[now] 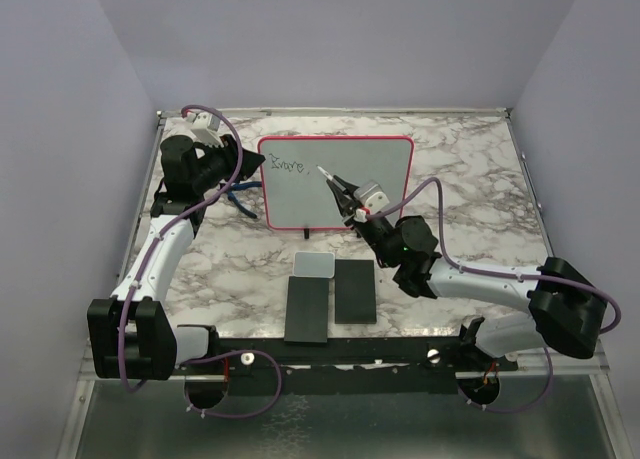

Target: Write a sentence on the whiteboard

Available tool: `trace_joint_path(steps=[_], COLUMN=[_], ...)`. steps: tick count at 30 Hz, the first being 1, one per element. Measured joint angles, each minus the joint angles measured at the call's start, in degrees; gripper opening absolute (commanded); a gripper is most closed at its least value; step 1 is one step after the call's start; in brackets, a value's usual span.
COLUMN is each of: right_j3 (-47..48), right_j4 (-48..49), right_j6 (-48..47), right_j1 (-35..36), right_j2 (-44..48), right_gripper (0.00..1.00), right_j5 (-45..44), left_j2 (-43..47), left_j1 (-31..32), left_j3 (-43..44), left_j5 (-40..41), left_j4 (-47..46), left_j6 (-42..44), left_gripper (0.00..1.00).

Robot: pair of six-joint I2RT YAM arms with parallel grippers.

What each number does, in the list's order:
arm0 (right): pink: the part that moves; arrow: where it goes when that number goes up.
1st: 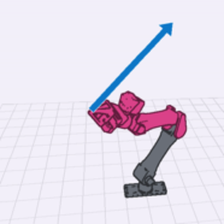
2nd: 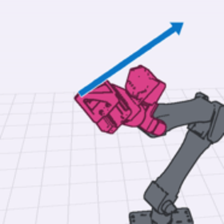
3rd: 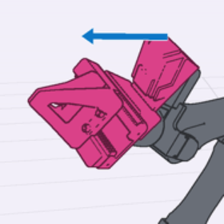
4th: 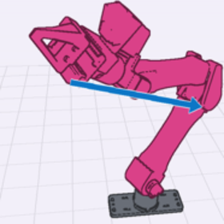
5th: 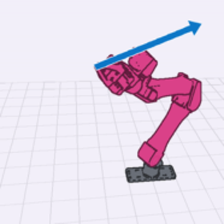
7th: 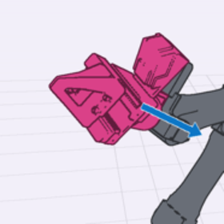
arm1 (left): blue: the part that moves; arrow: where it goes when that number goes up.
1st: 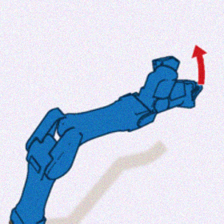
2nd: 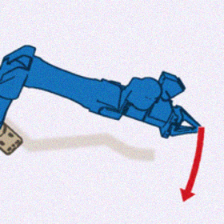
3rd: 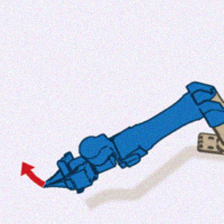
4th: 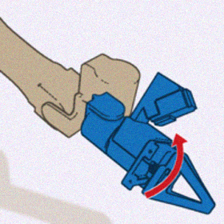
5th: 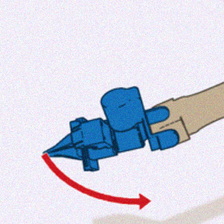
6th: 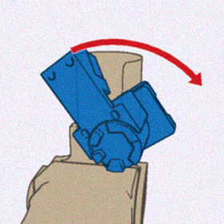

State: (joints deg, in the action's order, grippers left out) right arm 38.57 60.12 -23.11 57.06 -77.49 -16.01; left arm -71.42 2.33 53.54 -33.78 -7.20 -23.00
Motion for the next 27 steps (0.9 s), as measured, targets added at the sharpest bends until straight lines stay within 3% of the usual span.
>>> trace_joint_path(steps=[16, 27], right_j3=[-0.7, 0.0], right_j4=[-1.5, 0.3], right_j6=[2.1, 1.9], right_j1=[-5.0, -5.0], right_j2=[0.9, -6.9], right_gripper=[0.01, 0.01], right_j5=[3.4, 4.8], left_j2=[0.1, 0.1], left_j1=[0.0, 0.0], left_j3=[-0.1, -0.1], left_j5=[0.7, 0.8], left_j4=[0.0, 0.1], left_j6=[0.9, 1.0], left_gripper=[0.28, 0.27])
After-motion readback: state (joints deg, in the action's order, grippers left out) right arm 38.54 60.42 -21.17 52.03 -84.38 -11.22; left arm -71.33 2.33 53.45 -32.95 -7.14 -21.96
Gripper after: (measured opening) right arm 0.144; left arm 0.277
